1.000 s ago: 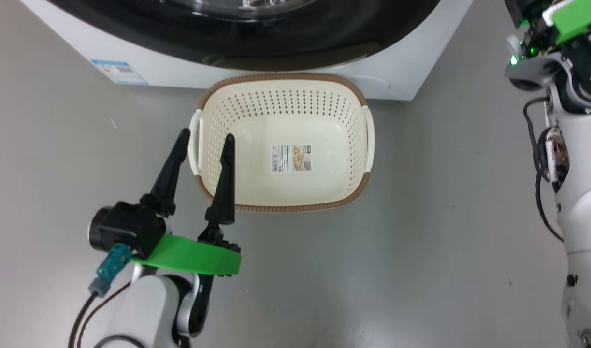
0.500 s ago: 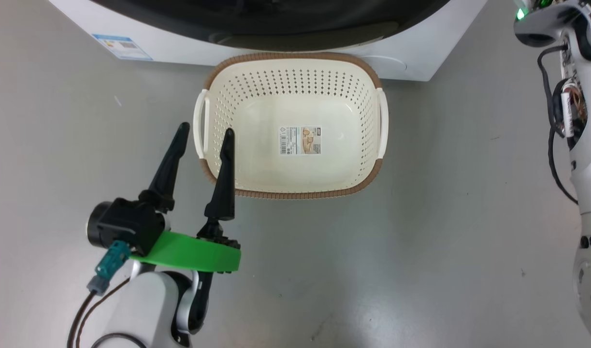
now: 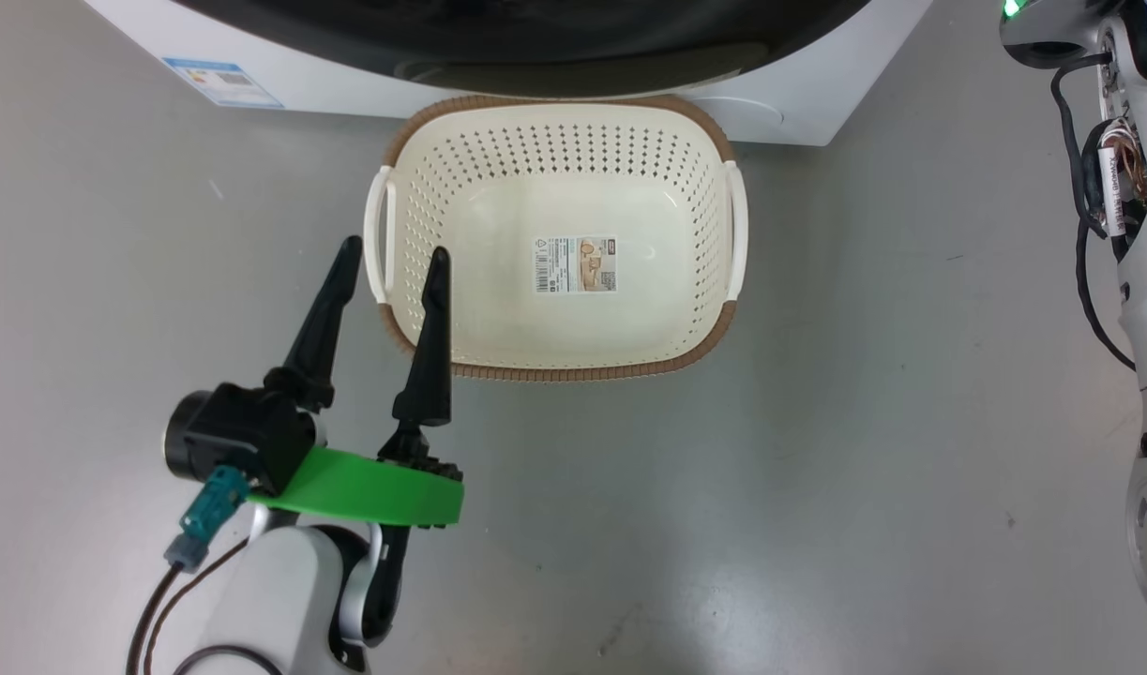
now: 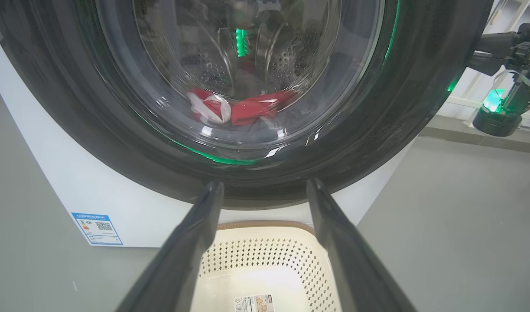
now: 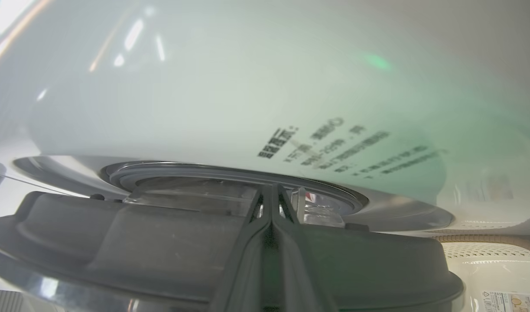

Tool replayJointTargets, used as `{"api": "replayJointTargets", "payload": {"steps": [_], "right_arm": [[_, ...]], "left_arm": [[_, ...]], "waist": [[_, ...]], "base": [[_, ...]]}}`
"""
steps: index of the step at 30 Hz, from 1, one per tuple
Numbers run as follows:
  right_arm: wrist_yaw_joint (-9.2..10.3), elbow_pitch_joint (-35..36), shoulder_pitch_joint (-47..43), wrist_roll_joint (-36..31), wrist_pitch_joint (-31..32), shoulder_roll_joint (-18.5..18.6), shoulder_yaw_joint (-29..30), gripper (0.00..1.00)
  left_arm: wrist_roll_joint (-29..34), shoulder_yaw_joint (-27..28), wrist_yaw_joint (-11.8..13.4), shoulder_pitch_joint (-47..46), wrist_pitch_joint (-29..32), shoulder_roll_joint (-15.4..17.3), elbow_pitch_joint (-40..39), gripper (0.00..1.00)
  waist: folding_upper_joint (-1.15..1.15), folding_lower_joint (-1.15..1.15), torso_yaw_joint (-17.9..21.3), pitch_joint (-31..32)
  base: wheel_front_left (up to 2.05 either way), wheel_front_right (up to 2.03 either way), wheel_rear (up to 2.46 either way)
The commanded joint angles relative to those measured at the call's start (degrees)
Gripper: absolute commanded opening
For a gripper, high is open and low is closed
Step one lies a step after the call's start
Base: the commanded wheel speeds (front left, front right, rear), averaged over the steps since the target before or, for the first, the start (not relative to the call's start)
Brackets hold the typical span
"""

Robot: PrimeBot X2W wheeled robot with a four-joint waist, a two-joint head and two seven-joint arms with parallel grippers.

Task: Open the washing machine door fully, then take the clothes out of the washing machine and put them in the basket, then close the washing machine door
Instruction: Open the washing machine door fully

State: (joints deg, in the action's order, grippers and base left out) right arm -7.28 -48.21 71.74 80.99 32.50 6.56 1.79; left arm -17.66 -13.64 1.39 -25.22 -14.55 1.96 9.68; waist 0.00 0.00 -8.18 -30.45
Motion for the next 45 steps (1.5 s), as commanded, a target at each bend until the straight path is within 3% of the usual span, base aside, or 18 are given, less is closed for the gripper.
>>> {"api": "replayJointTargets", "payload": {"steps": [1, 28, 45], "right_arm": [[-0.21, 1.59, 0.86, -0.77, 0.94, -2.20, -1.12, 0.00], [-0.21, 2.79, -7.39, 0.94, 3.50, -3.56, -4.99, 0.00], [-0.21, 2.27, -12.54, 6.58, 2.30, -3.68, -14.10, 0.00]], "left_arm": [[0.65, 1.91, -0.34, -0.77, -0.45, 1.12, -1.22, 1.00], [-0.15, 2.51, 0.58, 2.67, -0.44, 2.01, 0.61, 1.00], [-1.14, 2.45, 1.24, 5.09, 0.10, 3.11, 0.99, 1.00]], "waist": [[0.00, 0.00, 0.14, 0.12], [0.00, 0.00, 3.76, 7.40], [0.00, 0.00, 4.80, 11.35]], "base": [[0.00, 0.00, 0.00], [0.00, 0.00, 0.00], [0.00, 0.00, 0.00]]}}
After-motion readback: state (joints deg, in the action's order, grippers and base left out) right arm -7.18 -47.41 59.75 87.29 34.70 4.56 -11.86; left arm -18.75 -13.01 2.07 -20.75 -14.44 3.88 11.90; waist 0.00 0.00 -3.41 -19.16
